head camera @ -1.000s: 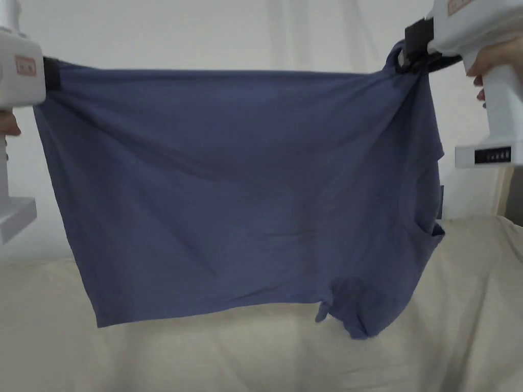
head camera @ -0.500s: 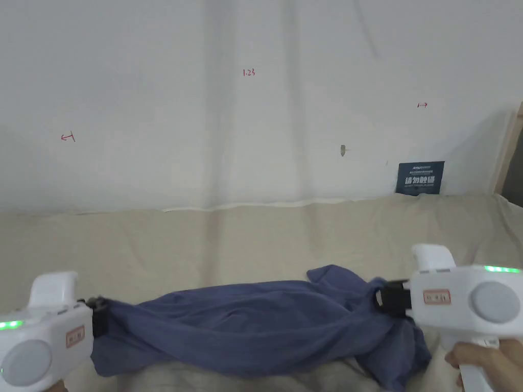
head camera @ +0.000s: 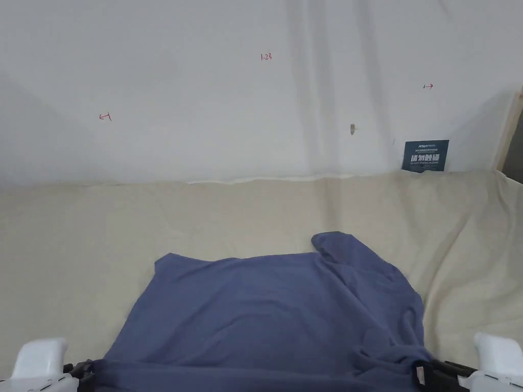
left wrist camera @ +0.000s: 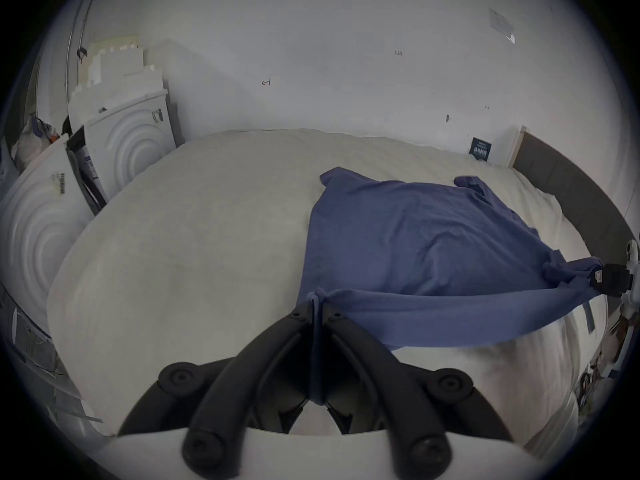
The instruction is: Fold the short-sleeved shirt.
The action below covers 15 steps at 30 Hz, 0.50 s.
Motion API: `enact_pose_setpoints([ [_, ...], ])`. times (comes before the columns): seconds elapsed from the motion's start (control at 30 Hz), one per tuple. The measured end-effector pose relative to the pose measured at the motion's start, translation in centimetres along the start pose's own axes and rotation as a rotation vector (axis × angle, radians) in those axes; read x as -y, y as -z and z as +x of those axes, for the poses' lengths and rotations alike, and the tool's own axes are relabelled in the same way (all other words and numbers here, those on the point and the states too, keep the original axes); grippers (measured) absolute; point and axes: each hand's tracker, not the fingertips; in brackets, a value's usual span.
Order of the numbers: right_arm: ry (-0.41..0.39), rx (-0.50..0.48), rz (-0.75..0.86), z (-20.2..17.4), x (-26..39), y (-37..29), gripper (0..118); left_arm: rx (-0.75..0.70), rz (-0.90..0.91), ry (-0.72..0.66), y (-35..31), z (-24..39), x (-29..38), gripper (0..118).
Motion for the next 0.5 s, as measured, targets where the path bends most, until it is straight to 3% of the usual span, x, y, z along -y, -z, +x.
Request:
enact_pose_setpoints([
  [0.13,0.014,-0.002,-0.032,-0.7,4.7,-3.5,7,0.018,-0.001,-0.024,-2.8,-1.6,5.0,4],
  [0.27,-0.042,0.040,-0.106,-0.2,9.1,-5.0,7,0.000,-0.039,0.000,-5.9,-1.5,9.4,4],
  [0.37,0.003,0.050,-0.115,0.2,11.5,-6.3,7,0.024,-0.052,-0.020,-7.1,-1.7,12.6,4],
  [0.5,0.001,0.069,-0.131,0.6,13.8,-7.2,7,0.027,-0.078,-0.005,-8.0,-1.5,14.8,4],
])
